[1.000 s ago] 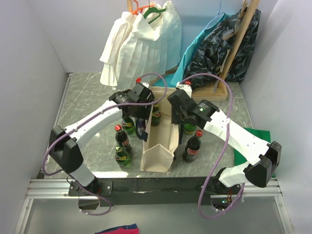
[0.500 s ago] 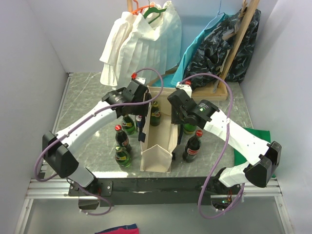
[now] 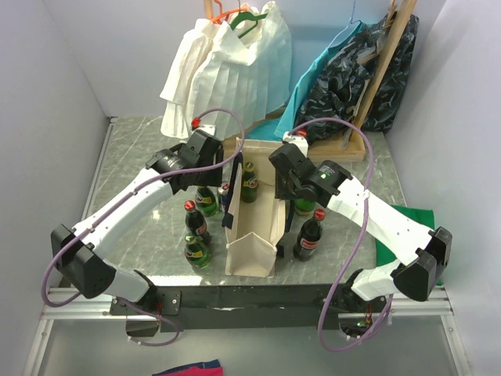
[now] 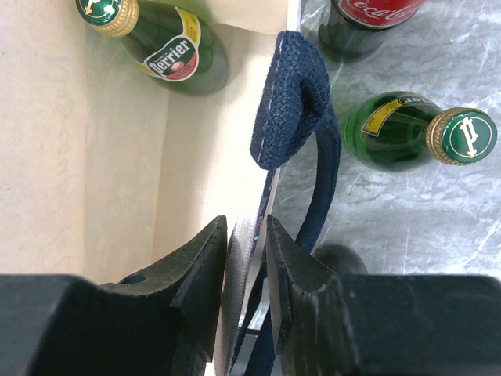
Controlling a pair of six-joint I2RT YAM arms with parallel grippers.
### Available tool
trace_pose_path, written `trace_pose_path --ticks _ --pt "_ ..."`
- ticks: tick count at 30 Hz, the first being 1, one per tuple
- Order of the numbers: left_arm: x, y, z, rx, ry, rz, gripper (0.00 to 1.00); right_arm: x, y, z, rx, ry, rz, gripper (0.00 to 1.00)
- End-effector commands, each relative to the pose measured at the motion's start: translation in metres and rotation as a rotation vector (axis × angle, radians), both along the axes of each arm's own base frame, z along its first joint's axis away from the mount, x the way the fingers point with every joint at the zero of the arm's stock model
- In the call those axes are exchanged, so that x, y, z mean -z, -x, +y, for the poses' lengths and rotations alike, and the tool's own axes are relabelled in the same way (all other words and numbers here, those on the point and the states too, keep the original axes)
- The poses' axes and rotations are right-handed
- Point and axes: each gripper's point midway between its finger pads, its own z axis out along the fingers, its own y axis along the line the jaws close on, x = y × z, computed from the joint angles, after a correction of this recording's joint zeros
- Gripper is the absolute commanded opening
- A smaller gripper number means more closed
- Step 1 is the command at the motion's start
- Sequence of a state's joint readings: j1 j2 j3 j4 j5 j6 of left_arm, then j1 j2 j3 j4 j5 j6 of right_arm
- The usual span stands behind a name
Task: Place the beverage into the canvas bag
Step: Pick up the drink from the center of the board.
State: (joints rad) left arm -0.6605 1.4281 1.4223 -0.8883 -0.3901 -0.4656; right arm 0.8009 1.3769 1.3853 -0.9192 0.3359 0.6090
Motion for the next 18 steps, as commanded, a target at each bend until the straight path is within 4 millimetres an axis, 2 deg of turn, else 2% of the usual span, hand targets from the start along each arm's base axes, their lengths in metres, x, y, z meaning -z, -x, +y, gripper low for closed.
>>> trace_pose_path --ticks 1,11,18 --pt "-0.001 0.001 0.015 -0.029 0.024 -0.007 0.75 -0.006 -0.005 0.003 0.010 -0.015 -0.030 0.34" --pt "0.023 0.002 0.013 -0.016 0.026 0.044 0.70 -0.006 -0.005 0.003 0.014 -0.014 -0.030 0.34" --pt "0.030 -0.001 0.013 -0.020 0.014 0.048 0.66 -0.003 -0.004 0.001 0.016 -0.006 -0.023 0.34"
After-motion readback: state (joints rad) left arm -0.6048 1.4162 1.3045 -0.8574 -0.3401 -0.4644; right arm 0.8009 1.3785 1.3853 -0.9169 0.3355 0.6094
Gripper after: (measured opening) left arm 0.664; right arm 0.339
